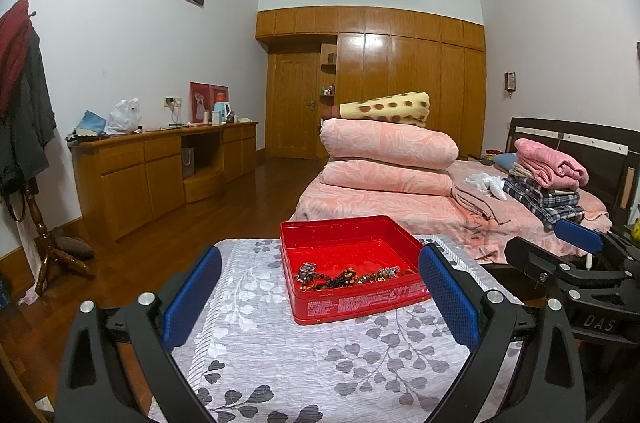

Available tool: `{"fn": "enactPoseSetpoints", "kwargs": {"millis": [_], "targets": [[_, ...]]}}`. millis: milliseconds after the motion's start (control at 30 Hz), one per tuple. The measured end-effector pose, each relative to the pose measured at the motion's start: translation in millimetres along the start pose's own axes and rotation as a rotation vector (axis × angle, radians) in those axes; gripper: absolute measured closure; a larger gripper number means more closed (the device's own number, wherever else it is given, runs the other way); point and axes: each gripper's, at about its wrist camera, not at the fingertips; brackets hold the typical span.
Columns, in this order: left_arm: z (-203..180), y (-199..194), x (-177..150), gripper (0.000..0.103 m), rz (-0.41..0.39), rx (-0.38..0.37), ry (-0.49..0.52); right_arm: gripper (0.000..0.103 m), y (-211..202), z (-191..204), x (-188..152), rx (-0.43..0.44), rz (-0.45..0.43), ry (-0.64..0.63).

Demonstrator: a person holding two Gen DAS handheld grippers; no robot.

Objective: Organize jewelry

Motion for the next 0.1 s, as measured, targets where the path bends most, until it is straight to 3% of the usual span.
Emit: {"fn": "enactPoseSetpoints", "kwargs": {"millis": [100], "targets": [[0.0, -0.2, -0.3, 0.006, 0.001, -0.001, 0.000, 0.006, 0.4, 0.5, -0.1, 0.000, 0.000, 0.000]]}}
Point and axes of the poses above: each gripper's, at about its wrist camera, not at the fingertips, and y roughly the way its jaws point, z to its left, x to its top, and after that the axes turned 3 degrees about -y, right-handed
